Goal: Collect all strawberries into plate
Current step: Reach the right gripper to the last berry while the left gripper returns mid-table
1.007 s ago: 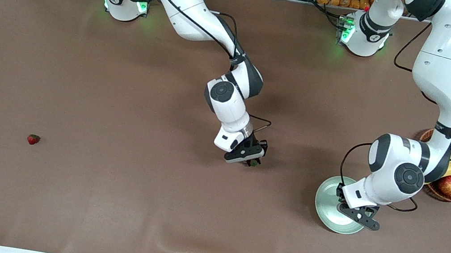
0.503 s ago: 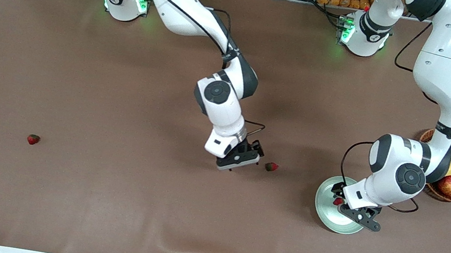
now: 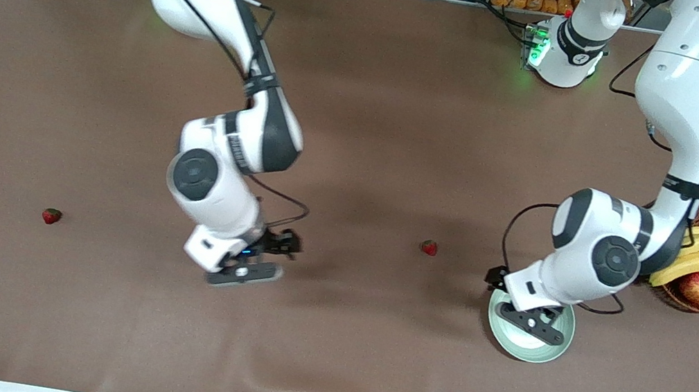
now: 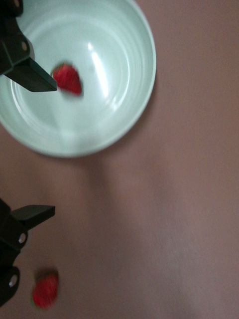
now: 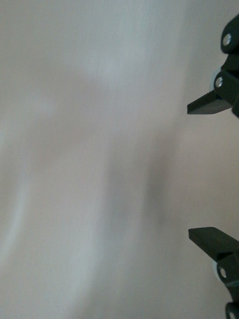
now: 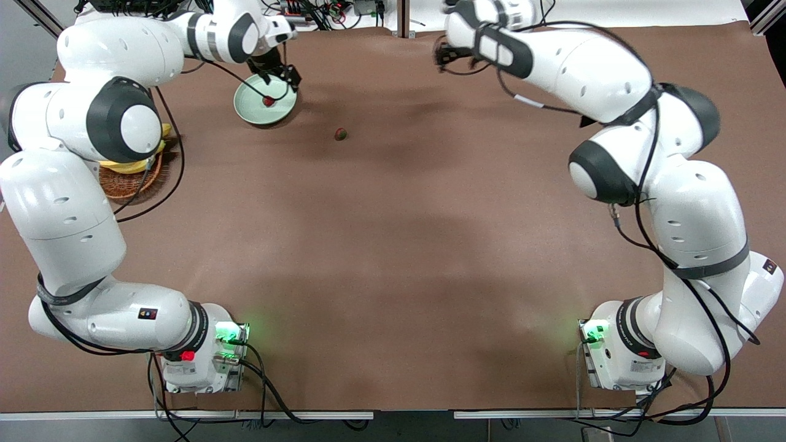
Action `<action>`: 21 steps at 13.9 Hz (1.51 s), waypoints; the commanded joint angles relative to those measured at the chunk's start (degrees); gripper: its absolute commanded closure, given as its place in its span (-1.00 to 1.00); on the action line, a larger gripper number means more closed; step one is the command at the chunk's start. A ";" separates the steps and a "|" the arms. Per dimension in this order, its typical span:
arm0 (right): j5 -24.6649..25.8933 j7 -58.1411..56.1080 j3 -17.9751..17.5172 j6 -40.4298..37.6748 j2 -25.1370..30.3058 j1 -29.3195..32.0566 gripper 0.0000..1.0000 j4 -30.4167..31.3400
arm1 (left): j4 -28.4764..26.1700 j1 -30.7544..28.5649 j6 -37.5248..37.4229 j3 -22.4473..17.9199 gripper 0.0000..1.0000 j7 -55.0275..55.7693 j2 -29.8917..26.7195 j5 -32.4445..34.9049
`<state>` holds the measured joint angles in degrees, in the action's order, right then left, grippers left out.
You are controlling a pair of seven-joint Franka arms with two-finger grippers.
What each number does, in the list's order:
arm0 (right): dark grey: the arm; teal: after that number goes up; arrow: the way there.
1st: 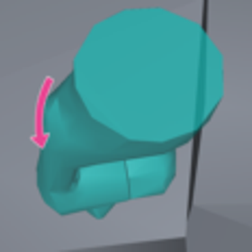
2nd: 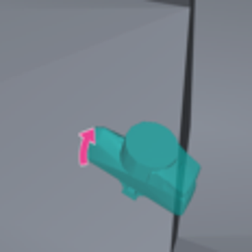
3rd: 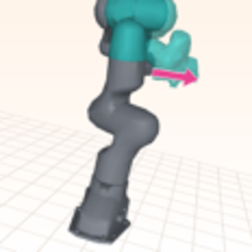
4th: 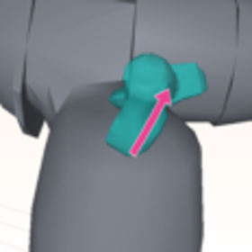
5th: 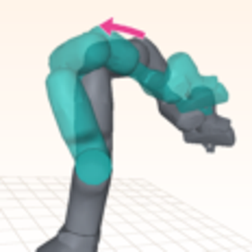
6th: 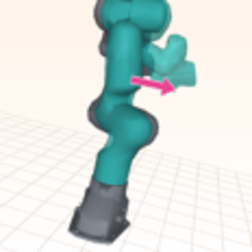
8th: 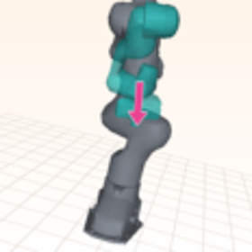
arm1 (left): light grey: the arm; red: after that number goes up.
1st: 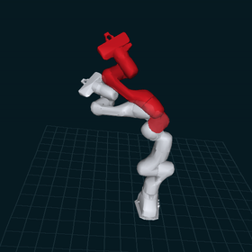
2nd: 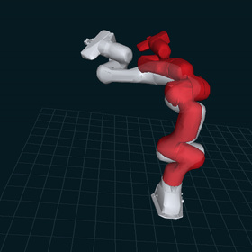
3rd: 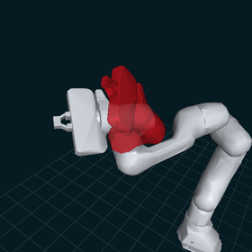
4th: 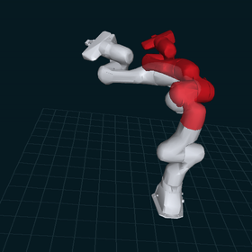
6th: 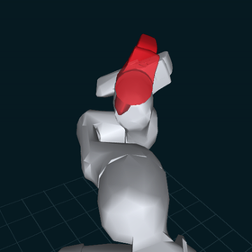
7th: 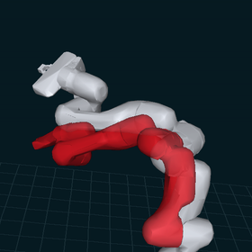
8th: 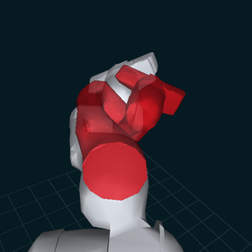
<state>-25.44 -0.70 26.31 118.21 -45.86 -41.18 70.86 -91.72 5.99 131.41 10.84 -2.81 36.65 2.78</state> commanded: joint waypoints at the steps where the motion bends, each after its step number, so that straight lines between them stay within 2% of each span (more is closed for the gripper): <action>1: 1.18 -7.62 8.12 -4.98 3.58 -0.22 -1.00 6.04 | -0.66 2.96 -0.81 1.37 -1.00 8.76 -0.79 1.35; 4: 0.31 -11.52 15.94 -4.92 4.28 2.58 -1.00 11.66 | -1.27 5.69 -0.81 1.46 -1.00 13.69 -0.18 1.35; 8: -0.83 -11.60 15.88 -5.09 3.58 15.48 -1.00 12.38 | -2.15 9.29 -0.46 1.46 -1.00 19.50 1.41 1.35; 11: -2.51 -12.22 13.60 -1.33 1.92 22.79 -1.00 12.64 | -2.15 11.50 -0.11 1.37 -0.96 22.76 2.46 1.44; 12: -2.60 -13.96 11.33 0.25 1.48 25.68 -1.00 13.34 | -2.15 11.50 1.03 1.29 -0.88 22.76 3.42 1.52; 15: -2.51 -15.74 0.97 2.82 1.21 36.32 -1.00 13.43 | -3.90 12.02 4.63 1.20 -0.68 22.85 4.22 1.78; 16: -2.51 -15.65 -0.98 3.08 0.42 38.00 -1.00 13.43 | -4.17 12.03 5.16 1.11 -0.64 22.85 4.40 2.48; 18: -2.60 -15.65 -3.01 4.13 -1.07 39.51 -1.00 13.52 | -4.26 12.03 5.43 1.02 -0.54 22.85 4.49 2.75; 20: -2.51 -15.65 -3.11 5.88 -1.08 38.72 -1.00 16.49 | -4.26 12.11 5.87 1.02 -0.49 22.85 4.49 2.75; 21: -2.33 -15.91 -3.11 7.29 -1.08 38.37 -1.00 18.16 | -4.43 12.03 5.96 1.02 -0.39 22.85 4.49 2.75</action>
<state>-27.24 -15.50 23.86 122.95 -47.79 -2.45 85.62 -95.41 17.74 136.42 12.14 18.71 41.66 3.66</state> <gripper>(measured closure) 0.000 0.242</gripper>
